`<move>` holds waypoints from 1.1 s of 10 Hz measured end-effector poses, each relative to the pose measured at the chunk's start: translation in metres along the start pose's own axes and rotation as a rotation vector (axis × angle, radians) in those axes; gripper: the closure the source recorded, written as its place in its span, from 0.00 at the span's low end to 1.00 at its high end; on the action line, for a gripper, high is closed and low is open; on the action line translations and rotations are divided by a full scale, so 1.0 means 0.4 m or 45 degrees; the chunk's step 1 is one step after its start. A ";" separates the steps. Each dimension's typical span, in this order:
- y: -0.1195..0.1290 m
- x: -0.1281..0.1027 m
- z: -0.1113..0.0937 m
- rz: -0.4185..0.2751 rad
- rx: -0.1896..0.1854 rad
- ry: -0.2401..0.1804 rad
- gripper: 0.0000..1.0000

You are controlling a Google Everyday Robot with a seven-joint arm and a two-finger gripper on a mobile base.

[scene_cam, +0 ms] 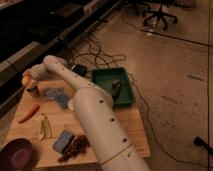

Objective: Place apple in metal cup

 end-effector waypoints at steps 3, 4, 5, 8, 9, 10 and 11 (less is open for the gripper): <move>0.014 0.005 0.030 -0.030 0.108 0.033 1.00; 0.018 0.020 0.037 -0.021 0.141 0.031 1.00; 0.021 0.036 0.041 -0.014 0.177 0.026 1.00; 0.016 0.042 0.045 0.008 0.232 -0.014 1.00; 0.017 0.043 0.048 0.017 0.249 -0.036 1.00; 0.015 0.052 0.047 0.026 0.266 -0.053 1.00; 0.013 0.052 0.044 0.029 0.269 -0.055 1.00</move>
